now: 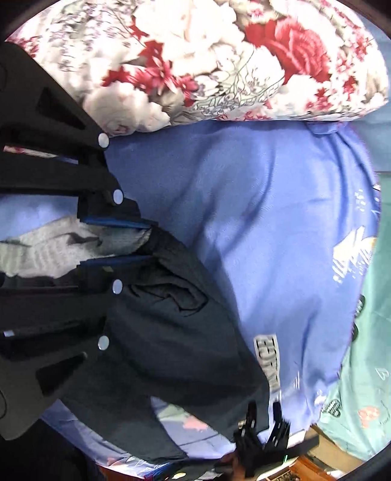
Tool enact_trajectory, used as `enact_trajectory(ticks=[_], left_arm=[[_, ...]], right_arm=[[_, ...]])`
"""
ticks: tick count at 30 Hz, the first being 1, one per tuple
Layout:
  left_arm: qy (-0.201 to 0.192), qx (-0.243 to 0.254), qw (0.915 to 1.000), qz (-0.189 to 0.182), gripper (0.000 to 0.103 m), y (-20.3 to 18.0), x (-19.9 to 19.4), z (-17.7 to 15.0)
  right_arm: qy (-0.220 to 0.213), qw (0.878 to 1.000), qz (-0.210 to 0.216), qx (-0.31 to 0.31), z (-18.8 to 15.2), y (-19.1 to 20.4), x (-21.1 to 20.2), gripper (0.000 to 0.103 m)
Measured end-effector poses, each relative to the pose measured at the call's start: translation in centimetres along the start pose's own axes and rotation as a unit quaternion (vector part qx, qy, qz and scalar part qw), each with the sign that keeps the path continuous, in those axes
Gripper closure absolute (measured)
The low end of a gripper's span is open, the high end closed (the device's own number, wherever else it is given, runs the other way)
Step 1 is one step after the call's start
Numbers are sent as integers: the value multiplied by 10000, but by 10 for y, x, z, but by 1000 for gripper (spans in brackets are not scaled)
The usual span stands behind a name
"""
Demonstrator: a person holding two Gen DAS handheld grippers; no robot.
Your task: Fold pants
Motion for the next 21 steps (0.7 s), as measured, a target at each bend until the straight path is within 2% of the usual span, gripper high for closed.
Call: enact_trajectory(ticks=[1,2,3,6,7,8,9,10,15,17,21], left_arm=[[-60,4,10000,-21,88,-6,-3,-8],[-126,-13,9999,-50,88,0,-7,-11],[-183,-26,9998,-77,88,-4,-11,-18],[-253,-17,9996,-98,88,-11,-17,-18],[-263,2,9996,-95,88,-11,-17,-21],[-271,9,9996,-91,88,-13,-22,-23],[-274,-1,9996,-87,88,-21,-17,-17],[-286,-31,9995,-86,88,-21,-20,-18],[-276,-82,9996,-3,88,-19,-20,-16],[-301,-71,9995,-14,88,-21,-23,-16],[-439,-9,9990,-114,88,-31,-42,-28]], right_arm=[[54,9999,7,-110,3,1,7,36],[128,9998,16,-155,4,2,12,47],[213,9996,44,-174,4,1,18,51],[279,9993,234,-122,4,-2,24,52],[303,9990,296,-107,3,-3,24,58],[352,9986,379,-98,2,-3,24,72],[390,9982,443,-77,1,-4,22,80],[399,9979,508,-18,0,-6,18,95],[93,9953,806,534,-11,-20,-21,98],[-130,9913,1037,794,-23,-26,-49,98],[-396,9866,1283,930,-58,-24,-102,98]])
Point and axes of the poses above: each gripper's, at about its wrist camera, not at the fingertips, and x roughly the way its jaws point, y to its left, z to its top, the point moved 4 cm from there along x, roughly the way its jaws point, and after that the axes turned 13 degrees about -z, right-handed, at the moved point
